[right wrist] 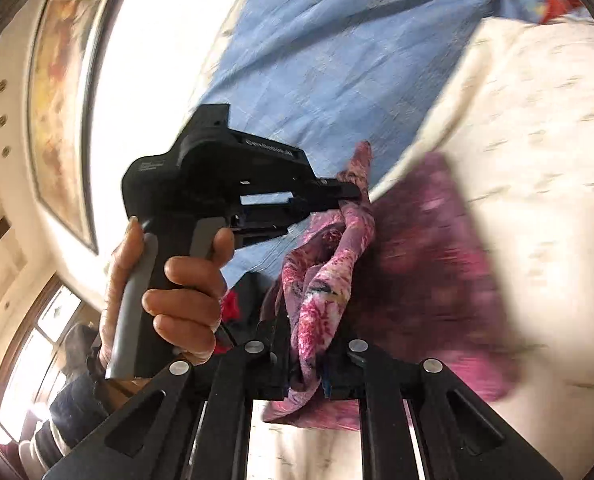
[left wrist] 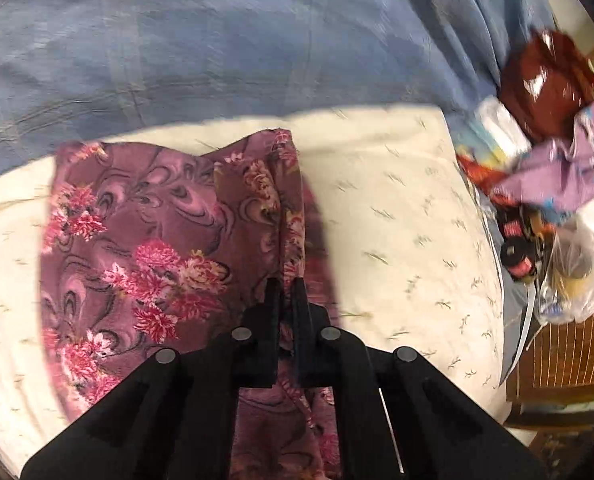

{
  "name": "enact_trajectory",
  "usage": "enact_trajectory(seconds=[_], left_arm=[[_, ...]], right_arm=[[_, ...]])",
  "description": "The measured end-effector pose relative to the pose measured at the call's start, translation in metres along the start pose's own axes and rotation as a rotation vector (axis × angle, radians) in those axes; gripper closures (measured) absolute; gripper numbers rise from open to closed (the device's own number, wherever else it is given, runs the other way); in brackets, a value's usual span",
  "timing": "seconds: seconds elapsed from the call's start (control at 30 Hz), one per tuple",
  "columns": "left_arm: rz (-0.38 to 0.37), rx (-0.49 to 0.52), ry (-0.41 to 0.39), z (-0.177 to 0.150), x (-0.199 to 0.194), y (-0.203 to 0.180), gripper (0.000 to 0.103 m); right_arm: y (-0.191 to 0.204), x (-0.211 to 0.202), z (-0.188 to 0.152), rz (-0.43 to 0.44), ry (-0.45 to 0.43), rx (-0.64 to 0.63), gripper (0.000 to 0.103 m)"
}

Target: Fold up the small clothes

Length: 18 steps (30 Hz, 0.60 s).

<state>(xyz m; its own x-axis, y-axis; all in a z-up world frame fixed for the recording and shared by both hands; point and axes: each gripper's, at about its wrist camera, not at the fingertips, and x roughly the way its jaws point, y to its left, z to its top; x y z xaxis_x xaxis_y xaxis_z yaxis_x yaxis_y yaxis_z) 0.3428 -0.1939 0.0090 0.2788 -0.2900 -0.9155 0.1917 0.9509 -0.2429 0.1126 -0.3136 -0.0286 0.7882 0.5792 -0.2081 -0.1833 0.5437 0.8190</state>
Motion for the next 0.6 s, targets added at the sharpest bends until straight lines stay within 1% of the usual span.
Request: enact_trajectory(seconds=[0.07, 0.1, 0.13, 0.17, 0.2, 0.23, 0.27, 0.3, 0.33, 0.37, 0.4, 0.43, 0.47, 0.5, 0.53, 0.57, 0.6], left_arm=[[-0.040, -0.022, 0.053, -0.003, 0.023, -0.005, 0.100], [-0.046, -0.047, 0.080, -0.005, 0.034, -0.004, 0.100], [-0.052, -0.060, 0.087, -0.003, 0.041, -0.002, 0.100], [-0.065, -0.071, 0.081, -0.005, 0.042, 0.000, 0.100], [-0.094, -0.088, 0.071, -0.007, 0.033, 0.005, 0.100], [-0.135, -0.112, 0.059, -0.008, 0.021, 0.014, 0.100], [-0.170, -0.125, 0.043, -0.010, 0.011, 0.020, 0.097], [-0.203, -0.127, 0.013, -0.011, -0.006, 0.031, 0.087], [-0.216, -0.123, -0.038, -0.015, -0.025, 0.043, 0.077], [-0.204, -0.126, -0.104, -0.018, -0.047, 0.060, 0.048], [-0.175, -0.138, -0.166, -0.020, -0.062, 0.077, 0.023], [-0.141, -0.151, -0.215, -0.022, -0.073, 0.091, 0.019], [-0.113, -0.165, -0.248, -0.024, -0.083, 0.106, 0.019], [-0.101, -0.186, -0.257, -0.024, -0.086, 0.122, 0.019], [-0.116, -0.231, -0.241, -0.024, -0.083, 0.140, 0.019], [-0.138, -0.273, -0.227, -0.025, -0.077, 0.151, 0.019], [-0.168, -0.323, -0.209, -0.028, -0.071, 0.164, 0.019]], right_arm=[[-0.018, -0.011, 0.000, -0.048, 0.003, 0.036, 0.093], [-0.026, -0.010, -0.001, -0.068, 0.020, 0.056, 0.093], [-0.035, -0.008, -0.004, -0.091, 0.039, 0.080, 0.093], [-0.042, -0.005, -0.007, -0.109, 0.060, 0.097, 0.092], [-0.047, -0.003, -0.009, -0.124, 0.088, 0.108, 0.090], [-0.050, -0.001, -0.010, -0.149, 0.104, 0.121, 0.087], [-0.050, -0.002, -0.010, -0.147, 0.105, 0.129, 0.086], [-0.047, -0.006, -0.007, -0.162, 0.093, 0.116, 0.084], [-0.043, -0.013, -0.003, -0.188, 0.067, 0.091, 0.079], [-0.034, -0.022, 0.004, -0.213, 0.020, 0.052, 0.075], [-0.026, -0.031, 0.010, -0.231, -0.028, 0.014, 0.072], [-0.018, -0.035, 0.022, -0.242, -0.075, -0.024, 0.067], [-0.010, -0.034, 0.033, -0.235, -0.091, -0.057, 0.062], [-0.006, -0.027, 0.046, -0.218, -0.074, -0.080, 0.059], [-0.002, -0.011, 0.061, -0.194, -0.025, -0.092, 0.055], [-0.002, 0.010, 0.076, -0.162, 0.030, -0.082, 0.055], [-0.005, 0.026, 0.085, -0.145, 0.066, -0.072, 0.055]])
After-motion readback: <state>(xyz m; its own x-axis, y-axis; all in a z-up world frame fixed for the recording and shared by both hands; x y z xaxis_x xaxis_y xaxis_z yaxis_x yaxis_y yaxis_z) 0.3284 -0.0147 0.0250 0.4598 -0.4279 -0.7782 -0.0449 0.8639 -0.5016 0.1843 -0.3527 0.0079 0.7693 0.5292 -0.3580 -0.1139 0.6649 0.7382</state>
